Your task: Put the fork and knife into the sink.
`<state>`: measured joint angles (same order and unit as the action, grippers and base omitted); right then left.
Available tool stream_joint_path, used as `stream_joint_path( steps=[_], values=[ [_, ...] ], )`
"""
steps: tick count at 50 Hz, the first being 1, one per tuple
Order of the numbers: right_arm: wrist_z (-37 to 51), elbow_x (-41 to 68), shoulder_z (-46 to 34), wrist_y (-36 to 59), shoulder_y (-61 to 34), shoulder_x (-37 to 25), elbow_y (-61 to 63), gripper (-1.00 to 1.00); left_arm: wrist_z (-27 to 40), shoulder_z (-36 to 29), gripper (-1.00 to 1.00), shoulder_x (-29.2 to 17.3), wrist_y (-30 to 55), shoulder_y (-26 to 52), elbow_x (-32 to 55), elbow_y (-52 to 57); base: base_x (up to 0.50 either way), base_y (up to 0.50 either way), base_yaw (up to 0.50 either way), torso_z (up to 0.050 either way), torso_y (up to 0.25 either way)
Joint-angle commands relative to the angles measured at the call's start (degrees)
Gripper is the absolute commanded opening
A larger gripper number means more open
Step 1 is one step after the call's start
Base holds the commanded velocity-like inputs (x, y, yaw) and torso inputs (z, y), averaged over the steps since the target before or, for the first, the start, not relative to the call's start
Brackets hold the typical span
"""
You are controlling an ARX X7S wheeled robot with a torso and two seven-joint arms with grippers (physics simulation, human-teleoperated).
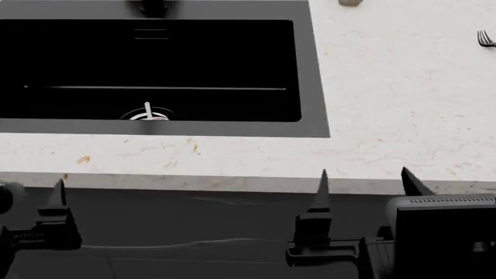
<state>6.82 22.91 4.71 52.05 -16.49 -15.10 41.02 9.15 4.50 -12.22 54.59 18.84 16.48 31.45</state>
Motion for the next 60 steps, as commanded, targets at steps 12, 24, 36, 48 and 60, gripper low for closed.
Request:
stream_joint_path(
  steps=[12,24,36,48,60],
  values=[
    [27.2,54.5,22.6,37.4,-29.3,-10.8,1.0,1.0,-2.0,3.3,1.0,-4.9,16.3,13.2,3.5,4.4,0.0,0.0,0.0,0.0,0.0],
    [26.4,53.5,20.1,31.8,-28.7,-13.1,0.4,1.0,-1.8,4.1,1.0,-4.6,17.6,13.7,4.6,5.7,0.0,0.12,0.0,0.0,0.0],
    [24.9,52.8,20.2,28.7,-27.2,-13.5,0.6,1.0,-1.5,4.3,1.0,-4.8,17.3,13.2,4.7,6.6,0.0,0.5,0.0,0.0,0.0],
    [23.3,52.8,20.7,25.7,-25.7,-12.7,0.5,1.0,-1.5,4.3,1.0,-4.8,17.2,12.7,5.3,7.0,0.14,0.5,0.0,0.0,0.0],
    [21.7,52.5,21.4,23.2,-23.9,-12.4,1.0,1.0,-1.6,4.4,1.0,-4.6,16.8,12.6,5.8,6.3,0.36,0.4,0.0,0.0,0.0]
  ],
)
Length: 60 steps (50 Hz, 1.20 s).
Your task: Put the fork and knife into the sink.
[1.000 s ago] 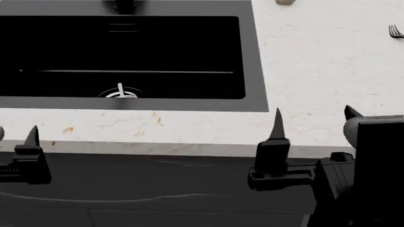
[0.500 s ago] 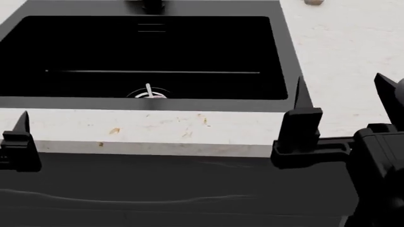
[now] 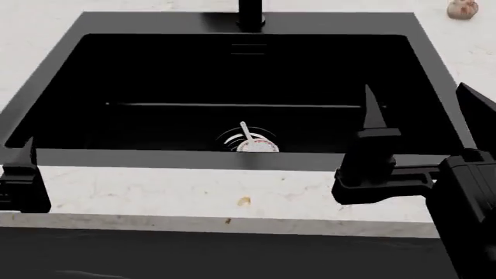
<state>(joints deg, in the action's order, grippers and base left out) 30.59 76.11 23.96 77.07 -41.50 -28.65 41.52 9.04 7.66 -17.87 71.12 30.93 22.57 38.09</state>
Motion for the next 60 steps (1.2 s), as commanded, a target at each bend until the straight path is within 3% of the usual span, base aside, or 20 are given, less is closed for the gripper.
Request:
stream_joint_path(
  steps=[1,35,60],
  values=[
    [-2.3,-0.8,2.2,-2.0,1.2,1.1,0.6,1.0,-1.5,1.2,1.0,1.1,0.3,0.6,-0.3,-0.3,0.46,0.28,0.0,0.0,0.0],
    [0.4,3.2,4.5,-3.8,3.9,0.2,1.3,1.0,-1.0,1.7,1.0,1.5,1.3,0.7,0.9,0.6,0.5,0.12,0.0,0.0,0.0],
    [1.2,3.8,5.5,-5.6,6.1,-0.1,1.7,1.0,-0.1,1.8,1.0,1.4,2.6,0.9,1.8,1.2,0.06,0.0,0.0,0.0,0.0]
  ],
)
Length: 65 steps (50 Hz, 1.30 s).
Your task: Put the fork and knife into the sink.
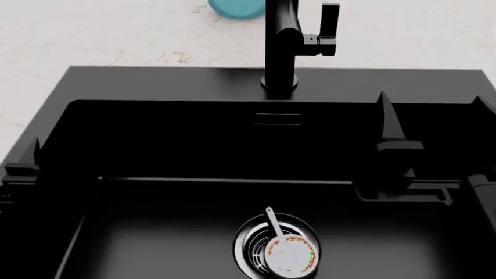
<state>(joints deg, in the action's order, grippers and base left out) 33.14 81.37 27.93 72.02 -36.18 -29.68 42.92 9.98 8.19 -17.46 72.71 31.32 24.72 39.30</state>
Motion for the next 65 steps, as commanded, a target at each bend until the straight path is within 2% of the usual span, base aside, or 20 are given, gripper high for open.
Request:
stream_joint_path(
  steps=[1,8,15,23,29,30,32,34,37,41,42,51,65],
  values=[
    [-1.4,-1.5,1.6,-0.6,0.9,0.9,0.3,1.0,-0.9,1.5,1.0,1.2,1.3,0.6,-0.3,0.0,0.0,0.0,0.0,0.0,0.0],
    [-3.5,-3.3,1.8,-1.7,2.8,1.0,0.5,1.0,0.8,6.3,1.0,1.8,7.1,3.4,0.6,-0.3,0.0,0.0,0.0,0.0,0.0],
    [-5.7,-5.4,1.4,-2.9,4.2,1.5,0.0,1.0,2.2,8.6,1.0,-0.8,8.5,2.8,-0.9,-1.7,0.0,0.0,0.0,0.0,0.0],
    [-6.6,-5.8,2.5,-3.9,6.3,1.5,0.2,1.0,4.4,11.9,1.0,-5.0,16.0,7.4,-1.8,-3.1,0.0,0.0,0.0,0.0,0.0],
    [-6.8,-6.0,2.5,-4.2,6.6,1.3,0.2,1.0,4.8,12.4,1.0,-5.6,16.7,7.9,-0.8,-3.3,0.0,0.0,0.0,0.0,0.0],
    [-9.6,-9.1,2.2,-6.0,8.6,2.2,-0.3,1.0,10.4,14.8,1.0,-10.0,17.3,10.0,7.1,-7.7,0.0,0.0,0.0,0.0,0.0],
    [-10.4,-9.9,2.0,-6.5,9.1,2.4,-0.5,1.0,17.5,17.0,1.0,-12.6,17.2,10.6,16.5,-10.1,0.0,0.0,0.0,0.0,0.0],
    [-10.4,-9.9,1.9,-6.5,9.0,2.3,-0.6,1.0,21.5,19.3,1.0,-14.3,17.2,11.4,21.2,-13.5,0.0,0.0,0.0,0.0,0.0],
    [-10.3,-9.8,1.7,-6.6,8.9,2.2,-0.6,1.0,22.9,19.6,1.0,-15.4,16.6,11.4,22.8,-14.8,0.0,0.0,0.0,0.0,0.0],
    [-10.2,-9.8,1.6,-6.7,9.0,2.1,-0.7,1.0,23.9,19.5,1.0,-15.8,16.2,11.2,24.1,-15.1,0.0,0.0,0.0,0.0,0.0],
    [-10.6,-10.5,1.1,-6.9,9.2,2.4,-0.7,1.0,23.0,21.3,1.0,-17.9,14.7,11.2,22.6,-20.5,0.0,0.0,0.0,0.0,0.0],
    [-10.7,-10.4,1.0,-7.5,9.6,2.4,-0.7,1.0,22.8,23.8,1.0,-19.0,12.7,10.5,22.0,-26.0,0.0,0.0,0.0,0.0,0.0],
    [-10.7,-10.6,0.8,-8.1,10.1,2.3,-0.7,1.0,21.1,16.2,1.0,-20.0,7.8,8.5,18.3,-33.3,0.0,0.0,0.0,0.0,0.0]
  ],
)
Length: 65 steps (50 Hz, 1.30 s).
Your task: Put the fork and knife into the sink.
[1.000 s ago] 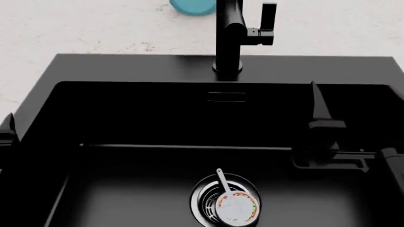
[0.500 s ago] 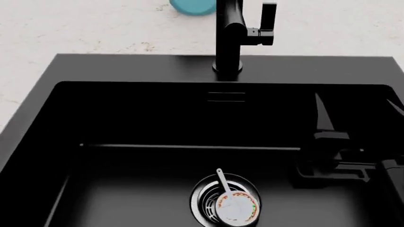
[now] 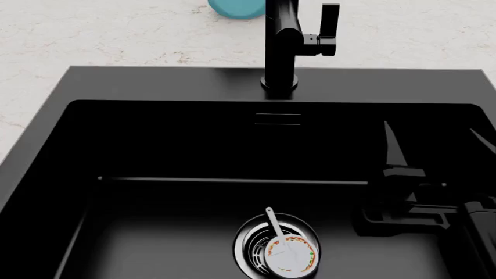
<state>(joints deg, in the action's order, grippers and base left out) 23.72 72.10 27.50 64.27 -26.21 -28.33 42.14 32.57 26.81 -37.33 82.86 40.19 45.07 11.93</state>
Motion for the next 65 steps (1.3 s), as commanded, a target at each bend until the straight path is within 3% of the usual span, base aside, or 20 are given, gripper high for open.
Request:
stream_joint_path(
  steps=[1,24,44,45,58,62,65],
  values=[
    [-1.3,-1.4,1.0,-0.4,0.1,1.0,0.0,1.0,-1.6,-3.0,1.0,-0.2,-2.5,-0.4,-2.2,-6.3,0.0,0.0,0.0,0.0,0.0],
    [-0.8,-0.6,1.4,-1.1,1.1,0.4,0.4,1.0,-4.4,-7.9,1.0,-0.2,-5.4,-3.8,-3.7,-13.2,0.0,0.0,0.0,0.0,0.0],
    [-1.2,-1.4,1.4,-2.3,2.5,0.3,0.3,1.0,-12.6,-16.4,1.0,-0.6,-14.1,-8.0,-7.6,-26.0,0.0,0.0,0.0,-0.001,0.0],
    [-1.1,-1.3,1.5,-2.3,2.5,0.3,0.3,1.0,-11.9,-16.3,-1.0,-0.5,-14.9,-8.2,-8.3,-26.4,0.01,0.0,0.0,0.0,0.0],
    [-1.5,-1.7,1.9,-3.3,3.5,0.5,0.0,1.0,-10.2,-11.1,-1.0,0.5,-13.4,-8.3,-4.3,-18.0,0.0,0.0,0.0,-0.001,0.0],
    [-1.5,-1.6,2.0,-3.5,3.6,0.4,-0.2,1.0,-7.1,-8.7,-1.0,0.5,-9.6,-4.4,-1.3,-10.2,0.0,0.0,0.0,-0.003,0.0],
    [-1.7,-1.7,1.6,-3.6,3.4,0.4,-0.4,1.0,-4.1,-9.0,-1.0,1.1,-3.4,3.1,3.0,-1.1,0.0,0.0,0.0,0.0,0.0]
  ],
)
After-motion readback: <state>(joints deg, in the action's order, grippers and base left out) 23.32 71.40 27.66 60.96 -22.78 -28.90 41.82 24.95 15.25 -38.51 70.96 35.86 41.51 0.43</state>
